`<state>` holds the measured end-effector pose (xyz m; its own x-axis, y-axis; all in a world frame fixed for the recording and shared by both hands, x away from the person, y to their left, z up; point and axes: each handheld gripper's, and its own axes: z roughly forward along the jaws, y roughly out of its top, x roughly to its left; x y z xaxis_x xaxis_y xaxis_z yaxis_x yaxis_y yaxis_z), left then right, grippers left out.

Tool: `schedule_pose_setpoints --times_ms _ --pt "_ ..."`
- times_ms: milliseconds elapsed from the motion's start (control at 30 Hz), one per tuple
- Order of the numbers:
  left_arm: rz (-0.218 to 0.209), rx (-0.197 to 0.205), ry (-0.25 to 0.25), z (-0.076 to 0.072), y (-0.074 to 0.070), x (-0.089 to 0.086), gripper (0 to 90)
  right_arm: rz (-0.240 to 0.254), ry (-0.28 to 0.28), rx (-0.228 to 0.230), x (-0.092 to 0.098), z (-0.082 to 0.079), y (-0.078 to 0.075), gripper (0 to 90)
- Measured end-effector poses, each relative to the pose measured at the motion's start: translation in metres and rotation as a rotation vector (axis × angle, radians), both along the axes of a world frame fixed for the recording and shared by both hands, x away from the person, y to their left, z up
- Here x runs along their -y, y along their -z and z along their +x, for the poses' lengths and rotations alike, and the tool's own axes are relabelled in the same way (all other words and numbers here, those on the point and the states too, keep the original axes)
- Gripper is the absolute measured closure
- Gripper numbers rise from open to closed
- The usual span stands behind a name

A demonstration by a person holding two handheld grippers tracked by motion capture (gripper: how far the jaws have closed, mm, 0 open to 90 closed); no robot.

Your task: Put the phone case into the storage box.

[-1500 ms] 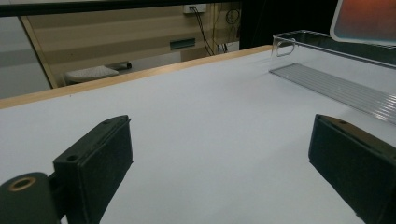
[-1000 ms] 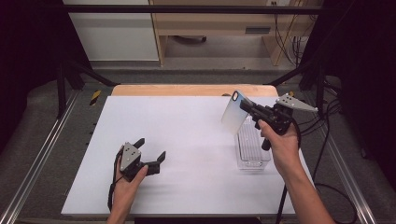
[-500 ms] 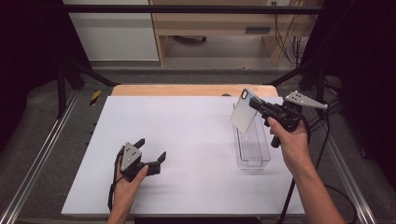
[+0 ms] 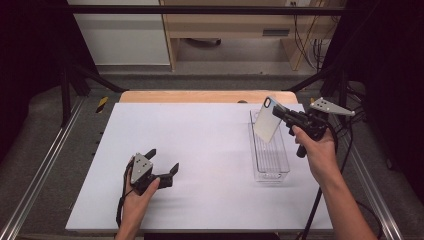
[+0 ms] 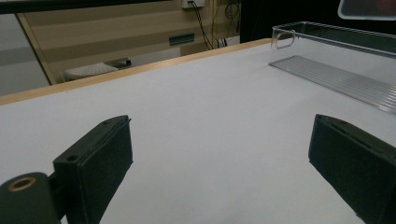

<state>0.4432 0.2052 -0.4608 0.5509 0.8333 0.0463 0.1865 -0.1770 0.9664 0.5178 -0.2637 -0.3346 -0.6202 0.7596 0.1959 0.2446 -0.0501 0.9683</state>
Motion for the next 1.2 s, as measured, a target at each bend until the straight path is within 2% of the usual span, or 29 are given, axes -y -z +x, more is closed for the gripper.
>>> schedule_pose_setpoints --times_ms 200,467,633,967,1200 --pt "0.001 0.0 0.0 0.0 0.0 0.0 5.7 -0.019 0.035 0.003 0.0 -0.001 0.004 80.8" --pt "0.001 0.0 -0.001 0.0 0.0 0.0 5.7 -0.065 0.132 0.01 -0.006 -0.001 0.009 80.7" --pt "-0.001 0.0 -0.002 0.0 0.0 -0.001 5.7 -0.07 0.17 0.004 -0.009 0.003 0.01 80.8" --pt "0.0 0.0 0.0 0.0 0.0 0.0 5.7 -0.083 0.162 -0.015 -0.016 0.012 0.016 80.7" --pt "0.002 -0.003 -0.002 0.0 0.0 0.0 5.7 -0.078 0.137 -0.04 -0.015 0.029 0.027 80.7"
